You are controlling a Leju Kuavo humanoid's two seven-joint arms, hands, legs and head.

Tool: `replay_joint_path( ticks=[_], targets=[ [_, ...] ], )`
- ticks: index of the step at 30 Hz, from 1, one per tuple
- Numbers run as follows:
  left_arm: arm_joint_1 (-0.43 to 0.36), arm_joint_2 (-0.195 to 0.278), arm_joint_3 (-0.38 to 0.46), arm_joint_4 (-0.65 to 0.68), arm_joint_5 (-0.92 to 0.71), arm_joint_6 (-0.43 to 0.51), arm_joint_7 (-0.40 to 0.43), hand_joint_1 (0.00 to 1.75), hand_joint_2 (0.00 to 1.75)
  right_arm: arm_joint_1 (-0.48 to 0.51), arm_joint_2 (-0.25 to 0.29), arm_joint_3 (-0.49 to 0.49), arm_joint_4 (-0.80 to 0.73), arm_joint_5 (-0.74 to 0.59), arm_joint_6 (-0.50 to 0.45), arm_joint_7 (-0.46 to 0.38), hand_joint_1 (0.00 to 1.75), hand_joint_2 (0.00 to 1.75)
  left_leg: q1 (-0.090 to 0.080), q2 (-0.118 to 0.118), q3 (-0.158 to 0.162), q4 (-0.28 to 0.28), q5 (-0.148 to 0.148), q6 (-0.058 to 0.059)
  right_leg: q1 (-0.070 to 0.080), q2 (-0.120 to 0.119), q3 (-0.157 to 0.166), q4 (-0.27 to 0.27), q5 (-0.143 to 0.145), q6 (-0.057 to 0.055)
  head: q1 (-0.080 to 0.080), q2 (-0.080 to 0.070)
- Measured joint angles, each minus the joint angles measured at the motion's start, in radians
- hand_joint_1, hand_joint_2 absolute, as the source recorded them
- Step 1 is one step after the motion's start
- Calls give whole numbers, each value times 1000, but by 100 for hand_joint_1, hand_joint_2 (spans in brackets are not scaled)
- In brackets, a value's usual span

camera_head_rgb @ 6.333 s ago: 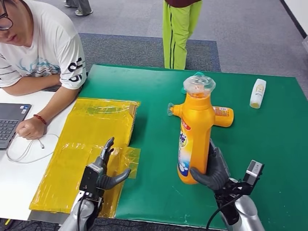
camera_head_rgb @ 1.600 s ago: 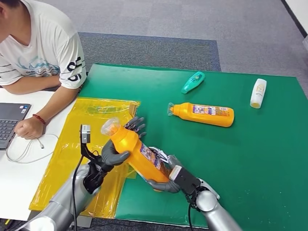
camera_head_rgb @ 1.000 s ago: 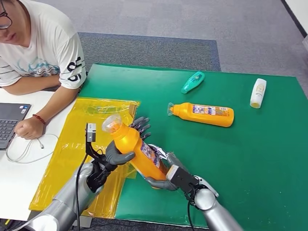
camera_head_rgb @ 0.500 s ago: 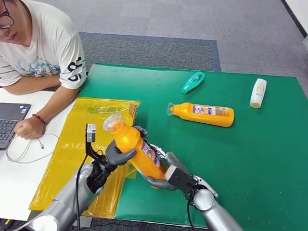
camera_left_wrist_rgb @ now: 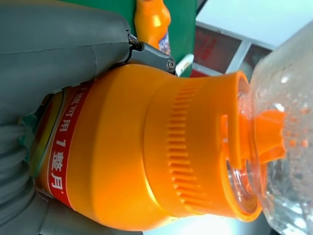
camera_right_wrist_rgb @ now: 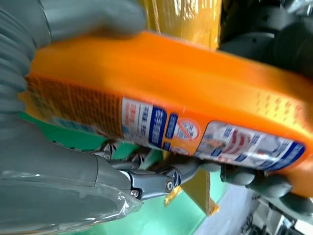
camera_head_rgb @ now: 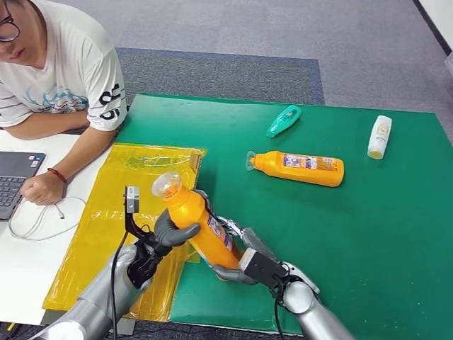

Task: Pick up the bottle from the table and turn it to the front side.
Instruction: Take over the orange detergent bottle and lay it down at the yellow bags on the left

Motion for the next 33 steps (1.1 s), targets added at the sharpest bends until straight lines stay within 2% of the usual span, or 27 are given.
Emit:
replay_joint_path(
  ticks=[14, 30, 33],
  targets=[
    [10, 4, 9, 0, -6, 6, -5, 175, 175, 3, 0, 5, 3, 2, -8, 2, 0, 175, 0, 0, 0, 0, 0, 0, 0, 0, 0, 0, 0, 0, 0, 0],
    [51, 35, 12, -58, -160, 60, -55, 175, 175, 1, 0, 0, 10, -13, -25, 1, 0, 175, 0, 0, 0, 0, 0, 0, 0, 0, 0, 0, 0, 0, 0, 0],
    [53, 40, 10, -69, -210, 84, -75, 170, 175, 1, 0, -9, 11, -32, -21, 2, 0, 175, 0, 0, 0, 0, 0, 0, 0, 0, 0, 0, 0, 0, 0, 0]
  ],
)
